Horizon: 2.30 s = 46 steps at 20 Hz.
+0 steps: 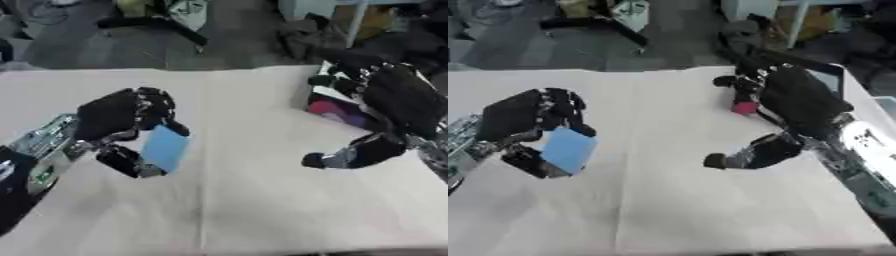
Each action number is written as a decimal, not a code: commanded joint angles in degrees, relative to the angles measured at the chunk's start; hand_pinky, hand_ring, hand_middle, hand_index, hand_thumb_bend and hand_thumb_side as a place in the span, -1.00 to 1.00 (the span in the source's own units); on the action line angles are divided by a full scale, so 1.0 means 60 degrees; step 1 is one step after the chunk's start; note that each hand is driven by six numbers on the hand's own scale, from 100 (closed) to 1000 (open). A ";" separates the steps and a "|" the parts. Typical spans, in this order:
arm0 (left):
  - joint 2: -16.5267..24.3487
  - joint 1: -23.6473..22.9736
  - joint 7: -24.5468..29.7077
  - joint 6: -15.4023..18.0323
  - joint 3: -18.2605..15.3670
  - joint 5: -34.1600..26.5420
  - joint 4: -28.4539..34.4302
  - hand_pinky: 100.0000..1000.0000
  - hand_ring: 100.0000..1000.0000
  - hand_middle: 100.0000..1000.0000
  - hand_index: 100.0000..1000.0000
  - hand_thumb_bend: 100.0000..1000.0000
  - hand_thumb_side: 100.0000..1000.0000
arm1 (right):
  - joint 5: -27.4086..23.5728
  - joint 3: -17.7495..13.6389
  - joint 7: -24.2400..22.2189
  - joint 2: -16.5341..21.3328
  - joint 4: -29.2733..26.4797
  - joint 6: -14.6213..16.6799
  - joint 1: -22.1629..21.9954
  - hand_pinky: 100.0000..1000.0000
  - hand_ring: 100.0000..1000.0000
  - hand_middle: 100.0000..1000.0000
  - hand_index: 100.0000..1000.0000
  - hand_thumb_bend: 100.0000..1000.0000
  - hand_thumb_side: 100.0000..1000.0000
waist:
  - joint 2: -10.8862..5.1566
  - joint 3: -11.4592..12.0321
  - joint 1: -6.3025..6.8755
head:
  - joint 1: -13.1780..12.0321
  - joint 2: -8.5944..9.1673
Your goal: Pick up the objects with one hand, pass them to the other hand, and then place them into the box on the other side of the table.
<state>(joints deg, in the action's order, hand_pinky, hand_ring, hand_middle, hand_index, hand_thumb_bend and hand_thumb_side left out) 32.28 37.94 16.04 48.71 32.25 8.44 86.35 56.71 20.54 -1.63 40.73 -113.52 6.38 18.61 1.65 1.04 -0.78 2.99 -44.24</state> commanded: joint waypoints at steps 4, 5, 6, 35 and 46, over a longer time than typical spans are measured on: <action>0.0392 0.0483 0.5833 -0.5140 -0.0959 -0.8568 0.1662 0.18 -0.15 -0.37 0.13 -1.00 0.19 | 0.0066 0.0014 0.0090 -0.0079 -0.0178 -0.0082 0.0158 0.48 0.47 1.00 0.63 0.43 0.92 | 0.0028 0.0154 -0.0029 | 0.0076 0.0020; 0.0458 0.0521 0.5912 -0.6030 -0.1014 -0.9023 0.2102 0.18 -0.14 -0.37 0.13 -1.00 0.22 | 0.0095 0.0032 0.0096 -0.0116 -0.0178 -0.0069 0.0199 0.48 0.47 1.00 0.63 0.43 0.91 | 0.0043 0.0177 -0.0032 | 0.0085 0.0020; 0.0511 0.0553 0.5952 -0.6766 -0.1037 -0.9293 0.2473 0.18 -0.14 -0.37 0.13 -1.00 0.25 | 0.0127 0.0062 0.0096 -0.0159 -0.0178 -0.0039 0.0263 0.49 0.46 1.00 0.64 0.42 0.91 | 0.0061 0.0198 -0.0032 | 0.0086 0.0020; -0.1386 0.0834 0.5988 0.0435 0.0276 -0.1640 -0.4473 0.19 -0.12 -0.33 0.16 -1.00 0.43 | -0.0171 0.0597 -0.0254 -0.0797 -0.0178 0.1222 0.2238 0.60 0.47 1.00 0.68 0.39 1.00 | 0.0331 -0.0145 0.0052 | -0.0017 0.0020; -0.2096 0.1470 0.5988 0.0418 0.0608 -0.2122 -0.4426 0.20 -0.12 -0.34 0.16 -1.00 0.42 | -0.0647 0.0939 -0.0637 -0.0999 -0.0178 0.1285 0.2569 0.52 0.48 1.00 0.68 0.44 0.92 | 0.0408 0.0000 0.0078 | 0.0198 0.0020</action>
<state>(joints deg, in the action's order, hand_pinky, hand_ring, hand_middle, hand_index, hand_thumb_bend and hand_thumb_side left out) 19.51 45.31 32.43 31.78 35.89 -3.44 58.70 53.28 26.49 -5.03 34.35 -113.55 14.10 32.89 4.69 1.00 -0.39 3.90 -44.24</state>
